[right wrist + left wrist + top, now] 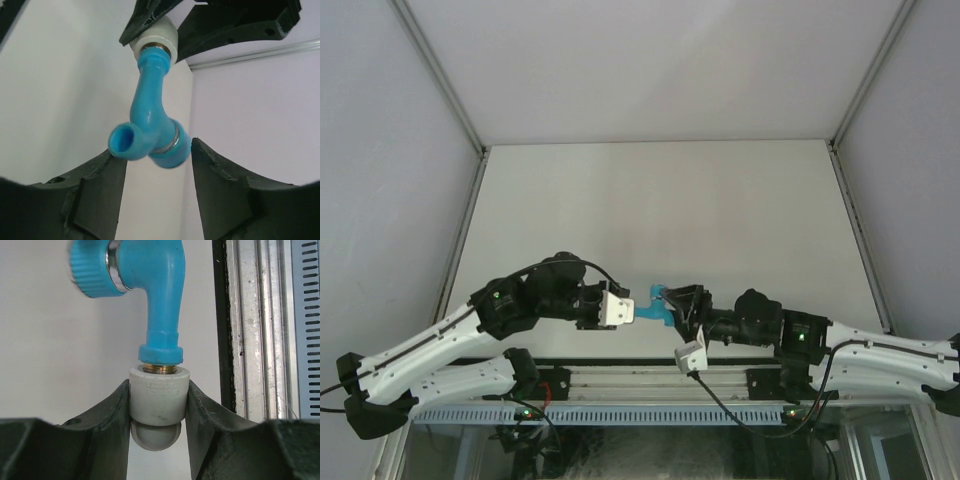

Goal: Install the water faucets

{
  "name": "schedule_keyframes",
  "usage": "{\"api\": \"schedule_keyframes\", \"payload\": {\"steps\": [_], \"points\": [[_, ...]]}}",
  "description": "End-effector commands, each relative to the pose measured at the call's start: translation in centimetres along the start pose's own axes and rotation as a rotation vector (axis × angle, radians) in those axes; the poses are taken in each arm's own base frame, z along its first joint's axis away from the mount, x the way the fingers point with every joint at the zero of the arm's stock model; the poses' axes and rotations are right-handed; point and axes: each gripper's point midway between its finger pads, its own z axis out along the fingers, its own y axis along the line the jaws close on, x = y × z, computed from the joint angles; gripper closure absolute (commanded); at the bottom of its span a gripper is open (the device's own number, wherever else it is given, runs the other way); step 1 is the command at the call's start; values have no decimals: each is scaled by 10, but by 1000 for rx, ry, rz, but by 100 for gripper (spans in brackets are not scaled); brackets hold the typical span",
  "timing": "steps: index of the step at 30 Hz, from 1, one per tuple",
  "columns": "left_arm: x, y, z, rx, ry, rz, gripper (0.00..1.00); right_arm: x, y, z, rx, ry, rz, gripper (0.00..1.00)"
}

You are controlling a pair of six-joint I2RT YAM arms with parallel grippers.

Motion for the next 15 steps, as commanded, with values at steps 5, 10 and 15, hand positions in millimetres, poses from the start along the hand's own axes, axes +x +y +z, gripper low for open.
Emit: {"api": "schedule_keyframes", "payload": {"steps": [5,10,15], "points": [[-40,23,-11,-96,-141,23,100,-32,-10,5,48,-148,214,65],[-39,37,-13,-183,-139,23,100,-39,-9,3,42,-198,428,88],[-42,52,-16,-261,-152,35,100,-35,-14,2,48,-227,715,100]]}}
